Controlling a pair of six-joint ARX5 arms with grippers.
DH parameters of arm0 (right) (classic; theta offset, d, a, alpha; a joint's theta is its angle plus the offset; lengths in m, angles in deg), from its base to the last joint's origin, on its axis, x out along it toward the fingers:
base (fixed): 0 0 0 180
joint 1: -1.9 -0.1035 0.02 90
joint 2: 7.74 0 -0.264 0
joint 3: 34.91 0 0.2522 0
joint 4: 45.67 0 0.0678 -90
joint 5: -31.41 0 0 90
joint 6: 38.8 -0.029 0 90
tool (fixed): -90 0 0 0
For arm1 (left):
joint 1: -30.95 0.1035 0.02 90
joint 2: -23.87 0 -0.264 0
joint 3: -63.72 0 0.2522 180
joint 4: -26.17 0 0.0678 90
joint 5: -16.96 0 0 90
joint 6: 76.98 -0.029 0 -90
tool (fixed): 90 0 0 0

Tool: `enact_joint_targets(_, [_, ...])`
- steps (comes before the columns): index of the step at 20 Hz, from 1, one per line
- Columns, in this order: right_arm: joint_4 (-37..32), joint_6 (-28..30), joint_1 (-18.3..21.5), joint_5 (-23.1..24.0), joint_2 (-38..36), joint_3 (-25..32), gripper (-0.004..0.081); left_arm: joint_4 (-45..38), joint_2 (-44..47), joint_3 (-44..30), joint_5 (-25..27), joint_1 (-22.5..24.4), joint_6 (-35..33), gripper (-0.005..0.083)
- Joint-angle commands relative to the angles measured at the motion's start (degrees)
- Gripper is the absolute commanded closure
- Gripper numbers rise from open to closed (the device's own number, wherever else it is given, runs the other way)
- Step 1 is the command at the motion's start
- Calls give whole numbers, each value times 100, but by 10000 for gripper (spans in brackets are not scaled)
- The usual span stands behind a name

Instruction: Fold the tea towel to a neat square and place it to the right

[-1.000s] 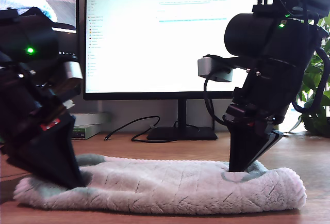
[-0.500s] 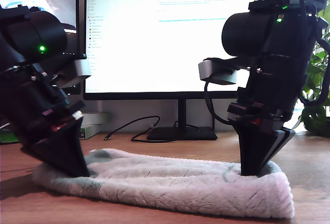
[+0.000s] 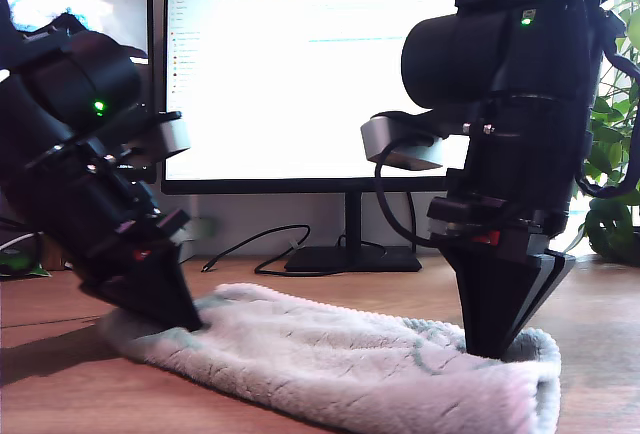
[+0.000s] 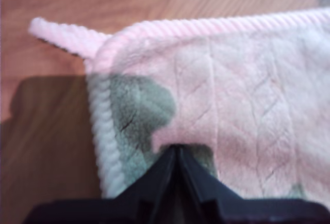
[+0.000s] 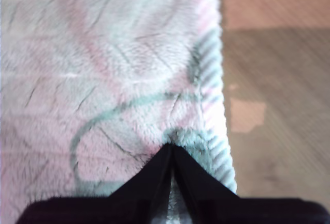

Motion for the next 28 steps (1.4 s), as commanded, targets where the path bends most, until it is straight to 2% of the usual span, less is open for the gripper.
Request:
enact_joint_targets(1, [212,-116,-190,-103,219,308,777,59,-476,-50,85,-11,-98,770])
enact_joint_targets(7, [199,-560,-533,-361,216,308,777,179,-831,638,35,-42,-236,770])
enact_joint_targets(16, [-291,-1939,-719,-396,216,306,777,149,-1469,1139,-149,-479,-411,770])
enact_joint_targets(20, [-315,-2505,-748,-671,216,302,777,216,-1637,1429,-127,-496,-542,770])
enact_joint_targets(28, [-634,-3447,-1158,-846,214,297,777,76,-1735,1779,-127,-470,-929,770])
